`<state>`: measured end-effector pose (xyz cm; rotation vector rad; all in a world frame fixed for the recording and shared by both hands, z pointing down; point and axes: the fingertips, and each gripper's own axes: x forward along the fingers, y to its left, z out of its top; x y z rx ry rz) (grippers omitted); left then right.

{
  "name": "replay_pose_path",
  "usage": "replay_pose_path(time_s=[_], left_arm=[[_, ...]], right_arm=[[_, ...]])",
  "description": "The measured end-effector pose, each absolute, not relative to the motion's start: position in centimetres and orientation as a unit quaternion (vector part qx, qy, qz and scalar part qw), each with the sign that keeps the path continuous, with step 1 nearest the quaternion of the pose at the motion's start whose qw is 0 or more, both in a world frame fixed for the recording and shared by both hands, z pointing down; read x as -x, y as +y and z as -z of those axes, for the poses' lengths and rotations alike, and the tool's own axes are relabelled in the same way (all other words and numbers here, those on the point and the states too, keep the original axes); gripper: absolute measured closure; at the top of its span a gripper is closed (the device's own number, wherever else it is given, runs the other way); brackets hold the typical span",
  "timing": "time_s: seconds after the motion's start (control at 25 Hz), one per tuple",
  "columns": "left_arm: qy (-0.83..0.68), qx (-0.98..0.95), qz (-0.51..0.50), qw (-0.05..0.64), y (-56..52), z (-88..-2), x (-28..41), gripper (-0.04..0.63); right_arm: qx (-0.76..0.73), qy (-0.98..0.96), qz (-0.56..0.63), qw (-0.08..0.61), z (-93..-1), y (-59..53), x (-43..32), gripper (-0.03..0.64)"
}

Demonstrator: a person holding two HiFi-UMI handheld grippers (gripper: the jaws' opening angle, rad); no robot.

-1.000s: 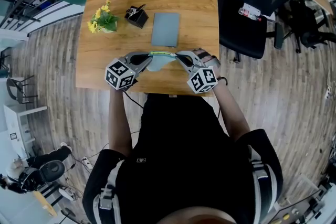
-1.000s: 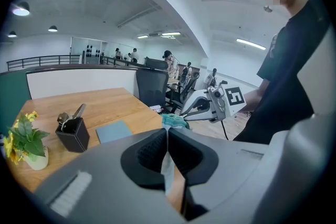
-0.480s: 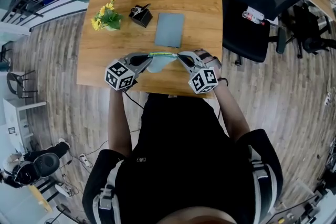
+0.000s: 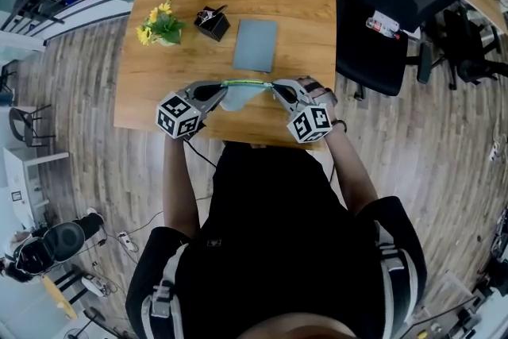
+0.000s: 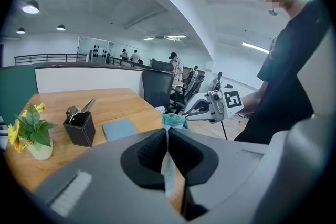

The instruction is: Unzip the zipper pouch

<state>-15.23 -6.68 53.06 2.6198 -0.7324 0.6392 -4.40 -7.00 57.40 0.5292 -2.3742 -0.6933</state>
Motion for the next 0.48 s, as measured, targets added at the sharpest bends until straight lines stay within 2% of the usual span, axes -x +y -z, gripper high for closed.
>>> replay_pose_path(time_s=[0.48], left_arm=[[-0.264, -0.923, -0.223, 0.166, -7.8, -52.5, 15.7, 0.588]], right_arm=[[-0.223, -0.891, 0.249, 0.308, -57.8, -8.4, 2.3, 0.614]])
